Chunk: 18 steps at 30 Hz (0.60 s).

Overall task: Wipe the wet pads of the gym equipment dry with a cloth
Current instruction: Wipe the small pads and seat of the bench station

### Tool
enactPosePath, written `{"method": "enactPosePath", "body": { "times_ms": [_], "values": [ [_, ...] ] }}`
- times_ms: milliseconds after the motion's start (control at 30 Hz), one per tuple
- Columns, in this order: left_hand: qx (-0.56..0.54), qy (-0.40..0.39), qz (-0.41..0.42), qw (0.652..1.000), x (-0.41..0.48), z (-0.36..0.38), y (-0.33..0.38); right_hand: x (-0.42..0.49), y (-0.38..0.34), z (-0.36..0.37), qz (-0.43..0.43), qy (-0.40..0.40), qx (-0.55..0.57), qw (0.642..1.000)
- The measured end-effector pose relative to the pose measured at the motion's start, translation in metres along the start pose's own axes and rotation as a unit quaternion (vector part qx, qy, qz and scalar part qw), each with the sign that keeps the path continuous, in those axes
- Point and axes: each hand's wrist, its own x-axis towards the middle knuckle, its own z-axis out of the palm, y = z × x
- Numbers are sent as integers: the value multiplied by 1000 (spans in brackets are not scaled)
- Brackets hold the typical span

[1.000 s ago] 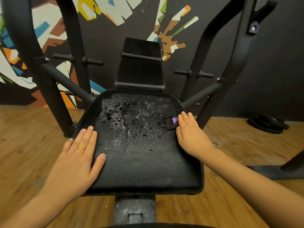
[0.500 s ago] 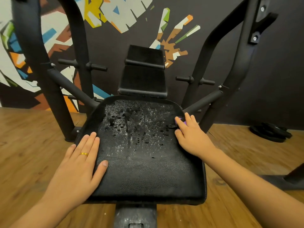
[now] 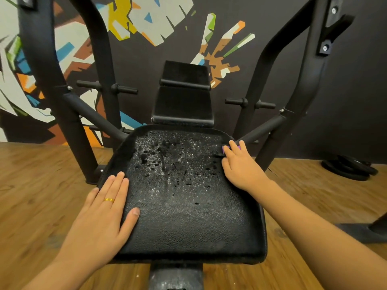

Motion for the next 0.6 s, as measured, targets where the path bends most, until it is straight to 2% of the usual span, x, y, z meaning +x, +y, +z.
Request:
{"method": "enactPosePath", "body": {
  "times_ms": [200,434,601],
  "values": [
    [4,-4,3,1000,0,0,1,-47,-9,-4,-18,-21,-16,999],
    [1,-4,1,1000,-1,-2,1,18,6,6,-36,4,7,999],
    [18,-12,-2,1000,-1,-2,-2,74,11,5,6,-14,-11,1000]
  ]
}}
